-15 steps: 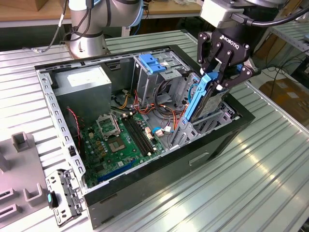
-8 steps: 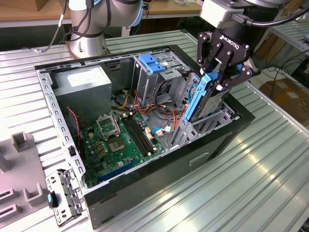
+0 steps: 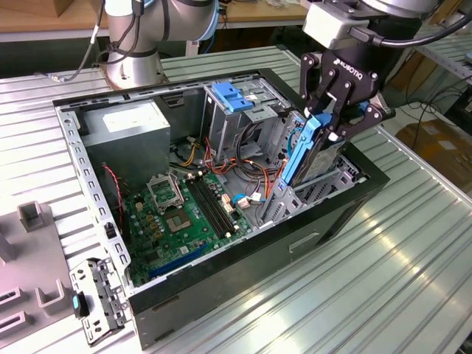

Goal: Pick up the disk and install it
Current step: 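Insert the disk into the insertion slot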

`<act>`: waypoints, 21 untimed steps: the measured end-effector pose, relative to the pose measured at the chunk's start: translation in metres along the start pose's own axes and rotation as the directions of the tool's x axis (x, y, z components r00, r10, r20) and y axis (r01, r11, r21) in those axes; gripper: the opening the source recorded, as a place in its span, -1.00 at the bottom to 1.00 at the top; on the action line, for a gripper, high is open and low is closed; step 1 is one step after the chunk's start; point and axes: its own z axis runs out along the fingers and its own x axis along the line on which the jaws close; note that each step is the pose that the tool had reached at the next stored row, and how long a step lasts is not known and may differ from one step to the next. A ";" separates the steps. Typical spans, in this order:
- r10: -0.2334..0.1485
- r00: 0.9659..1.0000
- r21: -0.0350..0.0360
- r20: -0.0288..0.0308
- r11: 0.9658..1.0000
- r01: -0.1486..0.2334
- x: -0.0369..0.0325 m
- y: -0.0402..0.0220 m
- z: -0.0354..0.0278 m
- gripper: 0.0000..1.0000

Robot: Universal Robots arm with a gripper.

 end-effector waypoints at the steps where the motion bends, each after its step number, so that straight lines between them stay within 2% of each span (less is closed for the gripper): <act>1: 0.000 1.000 0.000 0.000 1.000 0.000 0.0000 0.0000 0.0007 -0.25; 6: 0.000 1.000 0.000 0.000 1.000 0.000 0.0000 0.0000 0.0008 -0.25; 7: 0.000 1.000 0.000 0.000 1.000 0.000 0.0001 0.0000 0.0010 -0.12; 8: 0.000 1.000 0.000 0.001 1.000 0.000 0.0001 0.0000 0.0044 0.01; 11: 0.000 1.000 0.000 0.001 1.000 0.000 0.0000 0.0001 0.0118 -0.02; 12: 0.000 1.000 0.000 0.001 1.000 0.000 0.0000 0.0001 0.0148 -0.40; 13: 0.000 1.000 0.000 0.001 1.000 0.000 0.0002 0.0001 0.0208 -0.63; 15: 0.000 1.000 0.000 0.001 1.000 0.000 0.0016 0.0001 0.0250 -0.63; 16: 0.000 1.000 0.000 0.001 1.000 0.000 0.0030 0.0001 0.0284 -0.76; 18: 0.000 1.000 0.000 0.001 1.000 0.000 0.0037 0.0001 0.0325 -0.79; 21: 0.000 1.000 0.000 0.001 1.000 0.000 0.0037 0.0001 0.0330 -0.79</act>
